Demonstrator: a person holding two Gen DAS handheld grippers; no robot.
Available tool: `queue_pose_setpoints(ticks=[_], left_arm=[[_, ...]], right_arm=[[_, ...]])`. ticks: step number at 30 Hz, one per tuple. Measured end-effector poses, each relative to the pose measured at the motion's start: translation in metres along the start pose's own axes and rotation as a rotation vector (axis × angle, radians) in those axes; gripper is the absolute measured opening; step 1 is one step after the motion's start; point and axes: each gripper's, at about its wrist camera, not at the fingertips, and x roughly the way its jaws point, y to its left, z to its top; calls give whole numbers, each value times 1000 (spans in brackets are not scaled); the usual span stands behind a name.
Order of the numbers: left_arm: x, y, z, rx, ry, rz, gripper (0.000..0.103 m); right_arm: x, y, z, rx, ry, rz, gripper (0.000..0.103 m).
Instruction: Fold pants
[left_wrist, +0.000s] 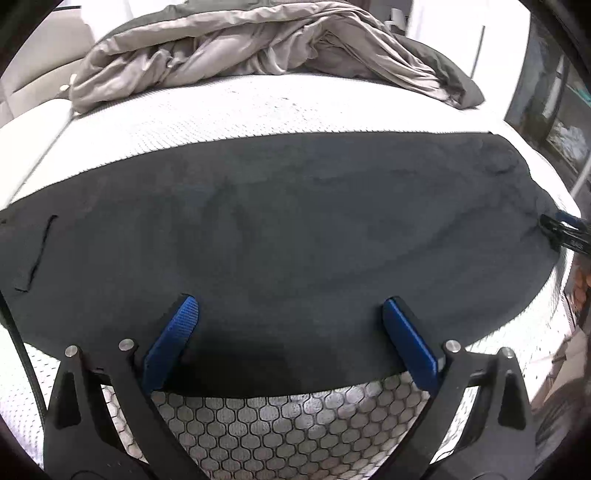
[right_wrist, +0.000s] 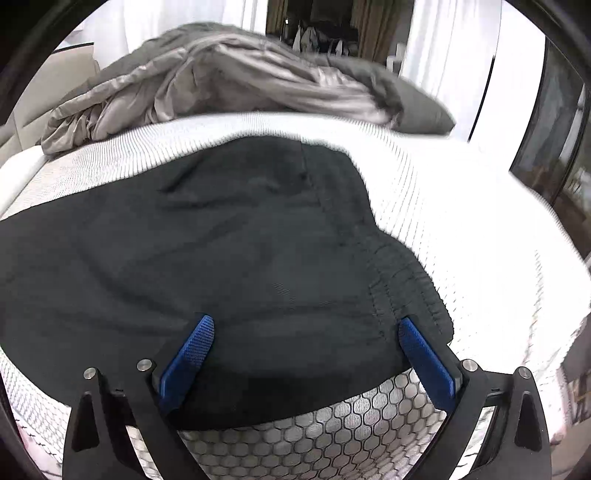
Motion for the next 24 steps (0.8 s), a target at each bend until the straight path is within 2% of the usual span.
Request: queue_pose_setpoints(ticks=[1,3,5,8,10,12,14,16,19,20,22,24], left_arm=[[-5,-4,4,-5,-19,-12,99],[-11,-14,16,-5,-52,-38,99],[-7,-26,29,4,-57,-55,99],[16,-41,41,3,-7,-73,99],[37,-45,40,18,75,-41,99],[46,-41,40,35,98,-20,99],[43,-33,39,42,95,-28,99],[38,-17,36,40,89,-2,99],[30,11,31,12,76,29,99],[28,20,30,-1,76,47,99],[25,37,31,-39,75,38,99],[18,42,35,-79,62,40,98]], right_arm=[[-9,9,4,-12,-32,9,102],[-26,29,8,-21,-73,104,102],[-25,63,17,-41,-51,229,102],[-10,120,22,-106,3,367,102],[-3,154,21,-185,41,384,102],[4,171,19,-284,44,328,102],[6,162,13,-330,3,236,101],[20,121,15,-268,8,163,101],[35,39,13,-58,34,79,98],[37,27,15,-31,26,42,98],[39,16,14,-27,9,-31,99],[37,17,18,-22,-6,-55,100]])
